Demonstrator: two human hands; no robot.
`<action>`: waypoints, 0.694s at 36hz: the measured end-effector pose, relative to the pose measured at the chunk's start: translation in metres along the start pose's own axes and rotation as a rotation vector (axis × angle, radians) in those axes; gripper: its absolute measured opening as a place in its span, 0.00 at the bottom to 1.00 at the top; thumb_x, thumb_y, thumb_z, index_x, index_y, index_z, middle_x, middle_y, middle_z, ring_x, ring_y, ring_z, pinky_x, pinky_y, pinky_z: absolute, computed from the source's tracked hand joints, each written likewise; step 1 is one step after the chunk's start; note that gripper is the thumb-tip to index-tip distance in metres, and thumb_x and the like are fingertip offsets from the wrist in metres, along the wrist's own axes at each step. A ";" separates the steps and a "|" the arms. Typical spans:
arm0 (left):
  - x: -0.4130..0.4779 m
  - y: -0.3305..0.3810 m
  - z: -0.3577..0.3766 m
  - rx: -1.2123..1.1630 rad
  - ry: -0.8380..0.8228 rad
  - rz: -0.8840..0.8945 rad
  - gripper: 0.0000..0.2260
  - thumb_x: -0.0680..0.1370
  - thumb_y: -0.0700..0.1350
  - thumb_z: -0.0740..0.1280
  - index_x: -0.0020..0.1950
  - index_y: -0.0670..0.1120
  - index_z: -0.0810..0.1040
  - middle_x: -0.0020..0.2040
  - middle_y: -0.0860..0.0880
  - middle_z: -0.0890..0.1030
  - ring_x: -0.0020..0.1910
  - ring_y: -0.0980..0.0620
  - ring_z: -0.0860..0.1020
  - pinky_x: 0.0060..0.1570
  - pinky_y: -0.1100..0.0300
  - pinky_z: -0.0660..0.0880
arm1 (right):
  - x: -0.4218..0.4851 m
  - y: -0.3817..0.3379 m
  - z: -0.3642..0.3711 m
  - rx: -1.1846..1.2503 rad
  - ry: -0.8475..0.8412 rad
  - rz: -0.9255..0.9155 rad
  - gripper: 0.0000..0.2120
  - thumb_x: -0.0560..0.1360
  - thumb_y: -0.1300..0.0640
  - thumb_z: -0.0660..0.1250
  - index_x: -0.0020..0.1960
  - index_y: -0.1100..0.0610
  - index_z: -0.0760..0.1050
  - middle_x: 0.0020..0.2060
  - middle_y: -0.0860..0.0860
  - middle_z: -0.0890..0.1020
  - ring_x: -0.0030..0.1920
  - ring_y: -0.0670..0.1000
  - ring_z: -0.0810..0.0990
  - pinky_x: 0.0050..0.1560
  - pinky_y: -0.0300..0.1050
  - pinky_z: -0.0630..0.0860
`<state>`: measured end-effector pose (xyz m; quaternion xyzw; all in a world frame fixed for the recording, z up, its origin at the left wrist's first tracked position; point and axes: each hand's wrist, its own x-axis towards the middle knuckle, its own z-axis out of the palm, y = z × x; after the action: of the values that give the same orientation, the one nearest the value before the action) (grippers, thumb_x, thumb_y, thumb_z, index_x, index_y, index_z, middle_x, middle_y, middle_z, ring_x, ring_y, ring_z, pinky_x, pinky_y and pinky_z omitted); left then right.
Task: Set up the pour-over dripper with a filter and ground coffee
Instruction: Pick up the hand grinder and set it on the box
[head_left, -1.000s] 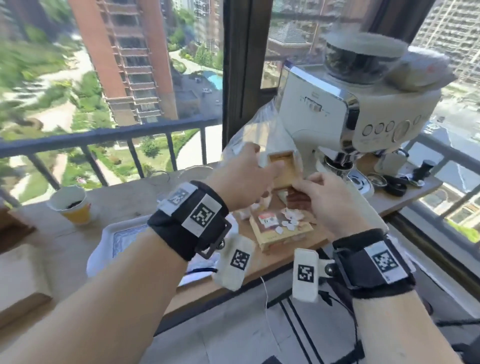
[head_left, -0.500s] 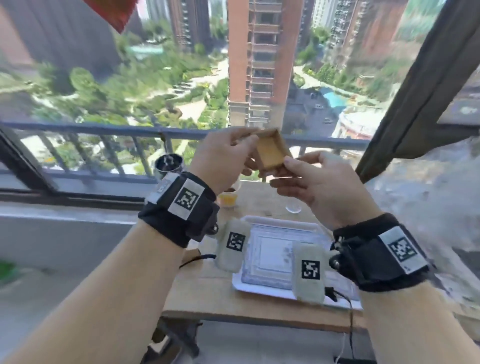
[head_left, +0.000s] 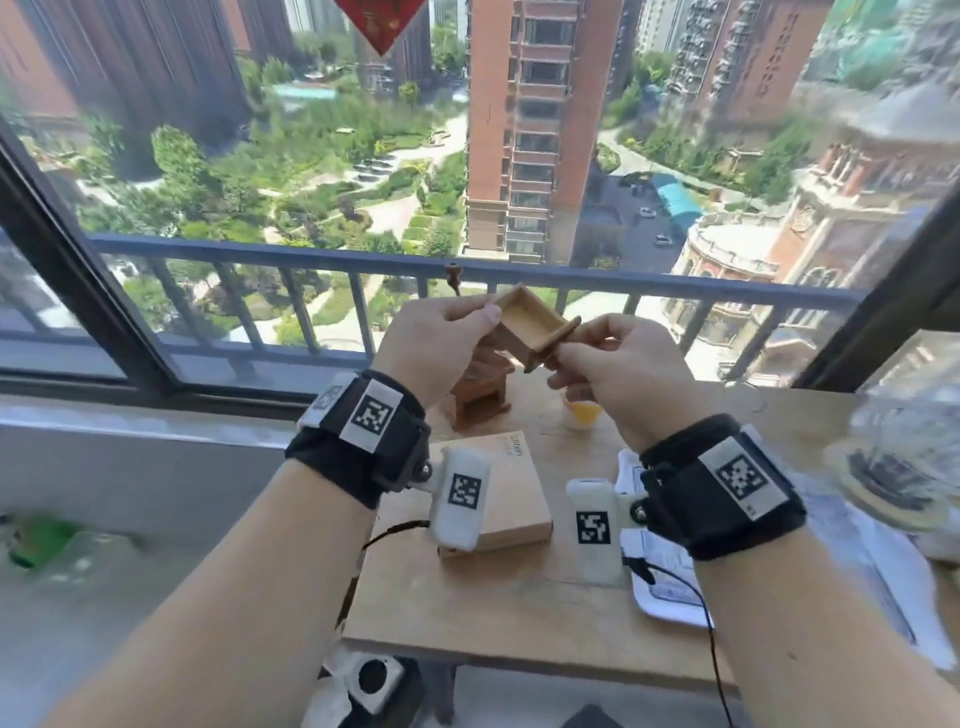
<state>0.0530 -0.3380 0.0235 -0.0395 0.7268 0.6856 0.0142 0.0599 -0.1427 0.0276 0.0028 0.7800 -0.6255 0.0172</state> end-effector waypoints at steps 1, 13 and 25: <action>0.000 0.000 -0.002 0.054 -0.024 -0.020 0.11 0.83 0.48 0.68 0.63 0.47 0.83 0.44 0.46 0.89 0.40 0.46 0.88 0.38 0.56 0.84 | 0.002 0.002 0.000 -0.006 0.016 0.010 0.04 0.76 0.64 0.72 0.48 0.60 0.77 0.35 0.53 0.88 0.35 0.52 0.88 0.33 0.40 0.80; 0.026 -0.033 -0.044 0.558 0.357 -0.052 0.24 0.66 0.65 0.80 0.33 0.46 0.76 0.32 0.52 0.76 0.34 0.54 0.74 0.32 0.59 0.67 | 0.003 0.036 -0.010 -0.133 0.033 0.206 0.07 0.77 0.62 0.71 0.43 0.59 0.73 0.31 0.56 0.85 0.26 0.48 0.82 0.27 0.41 0.77; 0.043 -0.072 -0.030 0.571 0.035 -0.132 0.45 0.57 0.53 0.87 0.68 0.48 0.69 0.57 0.51 0.79 0.57 0.49 0.79 0.58 0.51 0.78 | -0.005 0.051 0.010 -0.176 -0.065 0.253 0.03 0.78 0.67 0.67 0.47 0.64 0.74 0.39 0.66 0.86 0.30 0.52 0.84 0.29 0.42 0.82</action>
<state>0.0169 -0.3737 -0.0498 -0.0926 0.8862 0.4503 0.0568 0.0661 -0.1409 -0.0244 0.0793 0.8242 -0.5474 0.1213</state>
